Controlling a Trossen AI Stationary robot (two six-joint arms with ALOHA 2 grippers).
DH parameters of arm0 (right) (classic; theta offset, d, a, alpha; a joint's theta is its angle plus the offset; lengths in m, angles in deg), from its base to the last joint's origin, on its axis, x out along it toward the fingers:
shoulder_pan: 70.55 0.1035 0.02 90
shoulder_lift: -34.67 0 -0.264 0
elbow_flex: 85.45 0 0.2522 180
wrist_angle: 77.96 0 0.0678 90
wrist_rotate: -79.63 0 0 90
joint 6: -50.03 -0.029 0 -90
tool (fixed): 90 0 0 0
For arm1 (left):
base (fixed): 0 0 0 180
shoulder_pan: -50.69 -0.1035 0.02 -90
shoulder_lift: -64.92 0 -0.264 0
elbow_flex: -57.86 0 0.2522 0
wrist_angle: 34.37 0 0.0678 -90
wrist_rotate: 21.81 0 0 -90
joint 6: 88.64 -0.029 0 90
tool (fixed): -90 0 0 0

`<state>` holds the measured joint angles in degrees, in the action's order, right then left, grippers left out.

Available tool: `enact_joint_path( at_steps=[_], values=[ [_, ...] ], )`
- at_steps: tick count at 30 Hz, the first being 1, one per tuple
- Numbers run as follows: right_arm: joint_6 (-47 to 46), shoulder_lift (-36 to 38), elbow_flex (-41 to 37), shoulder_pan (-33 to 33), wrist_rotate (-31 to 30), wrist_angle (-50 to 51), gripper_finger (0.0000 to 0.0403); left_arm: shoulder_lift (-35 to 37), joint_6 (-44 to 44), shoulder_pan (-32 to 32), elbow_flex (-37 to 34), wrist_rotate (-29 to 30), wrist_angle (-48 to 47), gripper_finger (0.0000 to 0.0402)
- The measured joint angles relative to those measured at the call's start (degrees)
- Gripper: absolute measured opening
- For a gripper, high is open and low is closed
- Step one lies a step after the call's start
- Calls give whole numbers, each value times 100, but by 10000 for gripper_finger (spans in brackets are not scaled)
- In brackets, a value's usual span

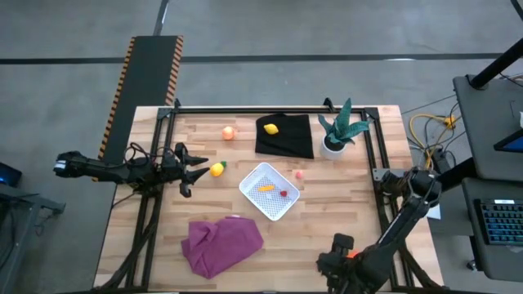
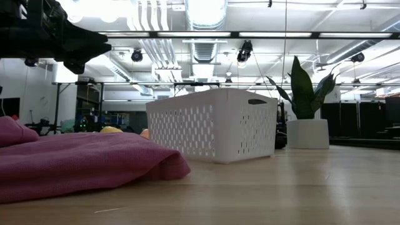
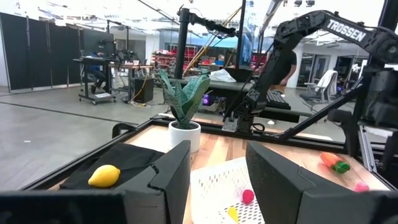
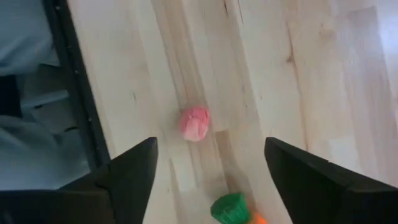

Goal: Pick and placing Produce into tupperware
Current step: Put the bottom small peach into the white bin

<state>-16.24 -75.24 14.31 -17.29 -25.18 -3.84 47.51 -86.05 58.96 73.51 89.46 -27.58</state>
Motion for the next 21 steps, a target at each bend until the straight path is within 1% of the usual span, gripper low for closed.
enact_joint_path(
  at_steps=[4, 10, 17, 21],
  values=[
    [-100, -242, 0, -5, -21, -167, 303, 2, 0, 0, 0, -1, 1, 142],
    [-105, -625, -7, -3, 2, -267, 296, 4, 0, 0, -2, -1, 1, 142],
    [-123, -760, -54, -10, -164, -297, 287, 4, -1, 0, -2, -1, 4, 142],
    [-123, -833, -193, -16, -173, -552, 286, 4, -2, 0, -2, -1, 4, 142]
  ],
)
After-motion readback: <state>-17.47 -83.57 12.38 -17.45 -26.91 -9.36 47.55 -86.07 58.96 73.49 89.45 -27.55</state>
